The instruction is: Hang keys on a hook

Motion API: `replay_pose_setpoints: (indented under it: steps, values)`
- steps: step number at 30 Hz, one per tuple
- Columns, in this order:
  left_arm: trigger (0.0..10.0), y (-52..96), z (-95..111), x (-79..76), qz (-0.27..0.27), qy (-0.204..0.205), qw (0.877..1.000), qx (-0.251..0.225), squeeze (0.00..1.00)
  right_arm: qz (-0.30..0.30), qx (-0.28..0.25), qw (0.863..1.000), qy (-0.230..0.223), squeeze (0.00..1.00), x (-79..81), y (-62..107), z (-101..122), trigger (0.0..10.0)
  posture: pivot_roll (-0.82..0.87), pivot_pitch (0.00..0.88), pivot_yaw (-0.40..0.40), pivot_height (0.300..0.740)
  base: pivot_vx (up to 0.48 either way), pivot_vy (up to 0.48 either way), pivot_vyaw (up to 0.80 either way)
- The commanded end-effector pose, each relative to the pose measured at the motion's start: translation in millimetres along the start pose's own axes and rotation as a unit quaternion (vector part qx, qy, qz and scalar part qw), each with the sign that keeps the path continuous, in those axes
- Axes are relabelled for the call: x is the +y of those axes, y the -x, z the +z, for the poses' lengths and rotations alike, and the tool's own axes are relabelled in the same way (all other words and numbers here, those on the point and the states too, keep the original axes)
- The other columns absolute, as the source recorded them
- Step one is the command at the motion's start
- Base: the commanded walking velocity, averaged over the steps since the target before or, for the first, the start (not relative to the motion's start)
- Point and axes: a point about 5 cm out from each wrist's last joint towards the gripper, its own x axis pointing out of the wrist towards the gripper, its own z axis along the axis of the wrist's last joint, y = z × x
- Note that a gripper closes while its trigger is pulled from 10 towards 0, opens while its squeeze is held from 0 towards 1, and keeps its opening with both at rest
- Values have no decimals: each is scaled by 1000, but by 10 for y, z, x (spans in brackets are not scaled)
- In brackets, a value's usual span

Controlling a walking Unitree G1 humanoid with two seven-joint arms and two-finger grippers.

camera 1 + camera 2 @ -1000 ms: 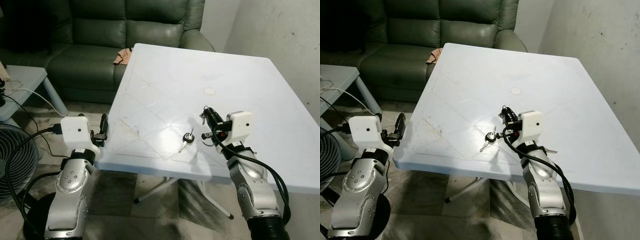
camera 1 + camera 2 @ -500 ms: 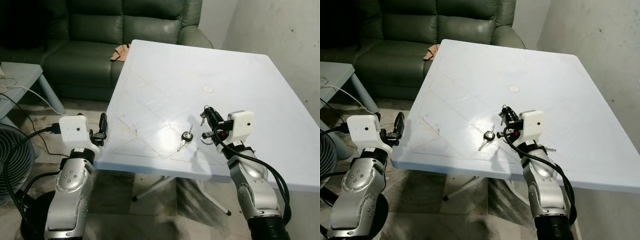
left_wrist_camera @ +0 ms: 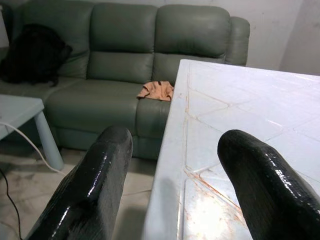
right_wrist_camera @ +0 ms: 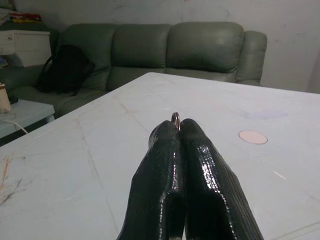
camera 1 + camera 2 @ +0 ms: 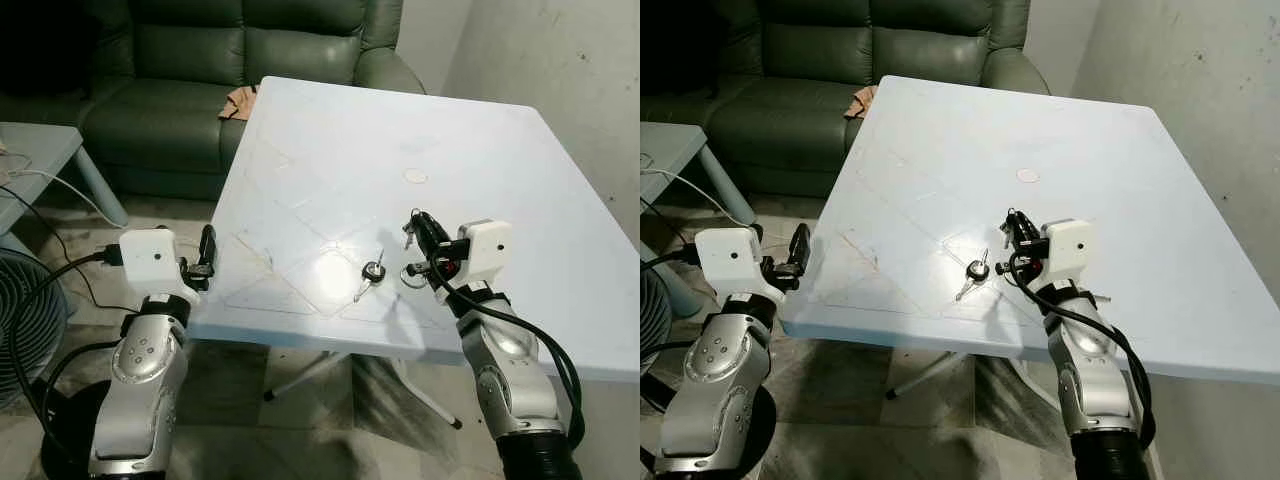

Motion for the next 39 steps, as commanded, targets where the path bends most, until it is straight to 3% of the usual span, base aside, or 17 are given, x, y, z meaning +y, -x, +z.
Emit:
replay_pose_setpoints:
  steps: [1, 15, 36, 39]
  values:
    - [10000, -26, 36, 7, -1, -6, 1000, -8, 0, -1, -20, 1000, 4, 0, -30, -20, 85, 10000, -35, 69, -35, 740, 0, 0, 0]
    - [10000, -101, 74, 99, -5, -28, 999, -16, 0, -14, -15, 1000, 3, 0, -77, -33, 89, 10000, -53, 64, -41, 740, 0, 0, 0]
    - [10000, -174, 120, 192, -20, -24, 999, -31, 0, -30, -2, 1000, -5, 0, -44, -42, 20, 10000, -71, 23, -10, 740, 0, 0, -710]
    - [10000, -176, 122, 200, -20, -37, 999, -31, 0, -29, -2, 1000, -5, 0, -32, -47, 16, 10000, -69, 16, -9, 740, 0, 0, -715]
